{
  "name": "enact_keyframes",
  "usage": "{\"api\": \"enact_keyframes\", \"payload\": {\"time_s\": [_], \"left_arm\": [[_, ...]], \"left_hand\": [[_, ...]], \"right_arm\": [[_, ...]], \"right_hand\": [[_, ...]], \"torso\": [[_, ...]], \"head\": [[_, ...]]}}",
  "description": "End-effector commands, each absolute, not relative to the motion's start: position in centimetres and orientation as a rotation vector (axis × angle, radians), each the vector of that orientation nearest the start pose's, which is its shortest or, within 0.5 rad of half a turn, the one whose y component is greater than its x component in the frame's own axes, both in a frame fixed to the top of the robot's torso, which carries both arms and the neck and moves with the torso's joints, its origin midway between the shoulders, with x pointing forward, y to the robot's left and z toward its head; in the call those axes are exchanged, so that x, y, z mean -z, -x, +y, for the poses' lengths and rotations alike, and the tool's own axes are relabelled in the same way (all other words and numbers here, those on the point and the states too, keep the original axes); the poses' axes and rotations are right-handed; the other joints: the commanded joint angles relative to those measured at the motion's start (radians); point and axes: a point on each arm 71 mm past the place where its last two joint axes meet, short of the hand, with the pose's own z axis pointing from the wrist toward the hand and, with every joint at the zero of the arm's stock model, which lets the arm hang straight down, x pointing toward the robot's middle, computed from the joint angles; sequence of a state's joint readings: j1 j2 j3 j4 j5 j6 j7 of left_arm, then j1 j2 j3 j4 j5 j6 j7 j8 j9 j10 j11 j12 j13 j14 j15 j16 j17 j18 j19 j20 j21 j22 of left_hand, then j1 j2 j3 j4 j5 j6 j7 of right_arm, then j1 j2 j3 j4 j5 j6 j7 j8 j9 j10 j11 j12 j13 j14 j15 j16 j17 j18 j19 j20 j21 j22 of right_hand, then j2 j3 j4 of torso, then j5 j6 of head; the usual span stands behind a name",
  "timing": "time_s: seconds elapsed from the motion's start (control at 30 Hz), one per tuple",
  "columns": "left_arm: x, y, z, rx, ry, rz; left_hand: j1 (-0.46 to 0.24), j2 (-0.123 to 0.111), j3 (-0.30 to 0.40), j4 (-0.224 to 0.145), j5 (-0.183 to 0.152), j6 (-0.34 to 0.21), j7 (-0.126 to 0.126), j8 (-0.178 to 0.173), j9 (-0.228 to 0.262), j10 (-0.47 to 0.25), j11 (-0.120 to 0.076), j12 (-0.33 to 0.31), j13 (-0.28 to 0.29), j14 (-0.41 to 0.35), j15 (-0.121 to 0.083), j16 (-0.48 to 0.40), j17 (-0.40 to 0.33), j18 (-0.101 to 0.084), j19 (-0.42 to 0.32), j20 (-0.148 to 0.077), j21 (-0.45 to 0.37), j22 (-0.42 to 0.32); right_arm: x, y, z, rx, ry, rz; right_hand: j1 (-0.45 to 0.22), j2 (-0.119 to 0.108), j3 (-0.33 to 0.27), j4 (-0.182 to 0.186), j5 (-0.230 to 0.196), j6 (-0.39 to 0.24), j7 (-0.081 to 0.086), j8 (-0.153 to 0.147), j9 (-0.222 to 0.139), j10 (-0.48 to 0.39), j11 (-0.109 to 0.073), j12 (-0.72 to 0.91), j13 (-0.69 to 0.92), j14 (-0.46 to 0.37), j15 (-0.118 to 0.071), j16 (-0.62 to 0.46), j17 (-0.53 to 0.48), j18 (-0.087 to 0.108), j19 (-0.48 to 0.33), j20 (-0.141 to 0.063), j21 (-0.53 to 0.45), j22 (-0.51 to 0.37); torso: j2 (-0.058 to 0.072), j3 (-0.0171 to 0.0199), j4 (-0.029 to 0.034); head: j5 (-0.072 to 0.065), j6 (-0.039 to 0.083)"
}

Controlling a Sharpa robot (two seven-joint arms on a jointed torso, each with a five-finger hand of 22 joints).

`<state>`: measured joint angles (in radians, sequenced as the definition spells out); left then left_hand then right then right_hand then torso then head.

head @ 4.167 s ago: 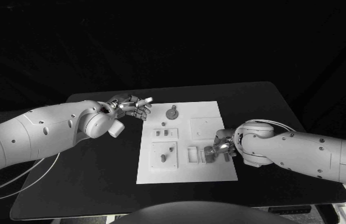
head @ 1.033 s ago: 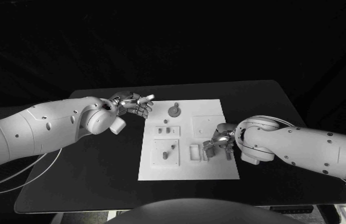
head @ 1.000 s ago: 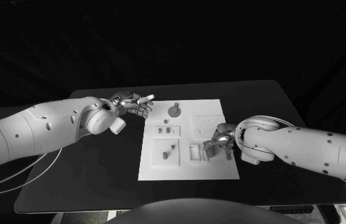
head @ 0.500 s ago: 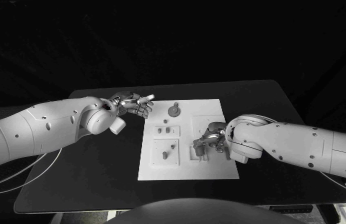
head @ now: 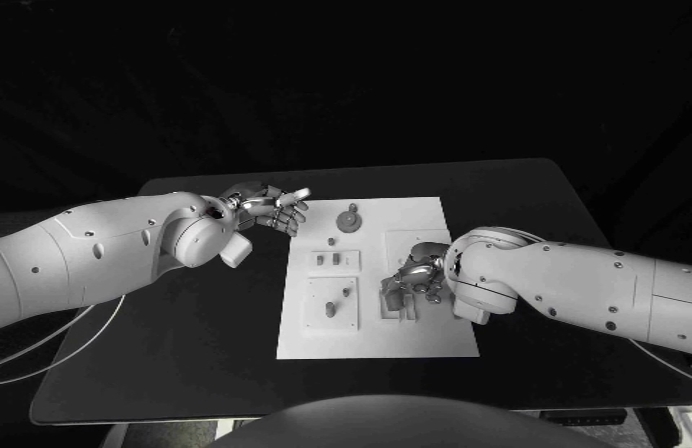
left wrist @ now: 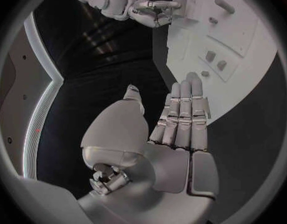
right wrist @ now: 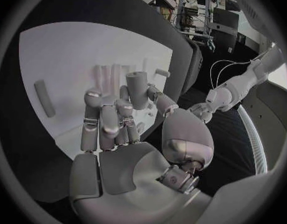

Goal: Assemble the parts on the task board

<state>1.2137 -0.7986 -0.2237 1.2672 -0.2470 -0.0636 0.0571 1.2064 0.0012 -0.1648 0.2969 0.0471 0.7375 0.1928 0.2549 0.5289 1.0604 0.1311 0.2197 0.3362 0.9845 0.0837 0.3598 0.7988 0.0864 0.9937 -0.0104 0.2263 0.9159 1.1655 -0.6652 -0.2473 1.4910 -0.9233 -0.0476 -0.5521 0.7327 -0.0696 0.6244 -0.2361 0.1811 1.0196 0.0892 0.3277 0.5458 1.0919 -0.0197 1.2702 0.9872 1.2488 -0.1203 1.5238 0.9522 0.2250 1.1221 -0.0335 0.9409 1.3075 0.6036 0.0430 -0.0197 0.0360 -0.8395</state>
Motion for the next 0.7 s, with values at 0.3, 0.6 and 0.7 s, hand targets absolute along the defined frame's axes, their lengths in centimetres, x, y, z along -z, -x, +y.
{"api": "enact_keyframes", "payload": {"time_s": [0.3, 0.6, 0.7], "left_arm": [[26.92, -49.64, 25.58, 1.139, 1.007, 2.015], [26.93, -49.61, 25.54, 1.141, 1.007, 2.018], [26.93, -49.6, 25.57, 1.14, 1.007, 2.018]], "left_hand": [[-0.008, 0.0, 0.007, -0.001, 0.003, -0.01, 0.024, -0.004, -0.002, -0.009, -0.002, -0.002, -0.002, -0.003, 0.006, -0.005, 0.001, 0.011, -0.007, 0.0, -0.007, 0.0], [-0.01, -0.001, 0.008, -0.001, 0.003, -0.01, 0.025, -0.004, -0.002, -0.01, -0.002, -0.002, -0.002, -0.004, 0.007, -0.006, 0.002, 0.011, -0.008, 0.0, -0.007, 0.0], [-0.01, -0.001, 0.008, -0.001, 0.003, -0.011, 0.025, -0.004, -0.002, -0.01, -0.002, -0.003, -0.002, -0.004, 0.007, -0.006, 0.002, 0.011, -0.008, 0.001, -0.007, 0.0]], "right_arm": [[31.18, -42.7, -14.53, -0.425, -0.225, 2.549], [31.4, -42.73, -14.46, -0.415, -0.221, 2.572], [31.51, -42.68, -14.41, -0.415, -0.221, 2.575]], "right_hand": [[-0.039, 0.014, 0.003, 0.035, -0.006, 0.004, 0.005, -0.004, -0.005, -0.007, 0.004, 0.008, -0.001, -0.021, 0.003, 0.008, -0.013, 0.037, 0.0, 0.003, -0.007, 0.003], [-0.063, 0.017, 0.005, 0.052, -0.004, 0.004, 0.005, -0.007, -0.006, -0.012, 0.004, 0.011, -0.001, -0.028, 0.004, 0.013, -0.02, 0.037, -0.004, 0.003, -0.007, 0.005], [-0.067, 0.017, 0.005, 0.054, -0.004, 0.004, 0.006, -0.007, -0.007, -0.014, 0.005, 0.012, -0.001, -0.03, 0.004, 0.013, -0.022, 0.037, -0.005, 0.004, -0.007, 0.005]], "torso": [[0.0, -0.0002, -0.0004], [0.0, -0.0014, -0.0002], [0.0, -0.0014, -0.0003]], "head": [[0.0, -0.006], [-0.002, -0.012], [-0.002, -0.012]]}}
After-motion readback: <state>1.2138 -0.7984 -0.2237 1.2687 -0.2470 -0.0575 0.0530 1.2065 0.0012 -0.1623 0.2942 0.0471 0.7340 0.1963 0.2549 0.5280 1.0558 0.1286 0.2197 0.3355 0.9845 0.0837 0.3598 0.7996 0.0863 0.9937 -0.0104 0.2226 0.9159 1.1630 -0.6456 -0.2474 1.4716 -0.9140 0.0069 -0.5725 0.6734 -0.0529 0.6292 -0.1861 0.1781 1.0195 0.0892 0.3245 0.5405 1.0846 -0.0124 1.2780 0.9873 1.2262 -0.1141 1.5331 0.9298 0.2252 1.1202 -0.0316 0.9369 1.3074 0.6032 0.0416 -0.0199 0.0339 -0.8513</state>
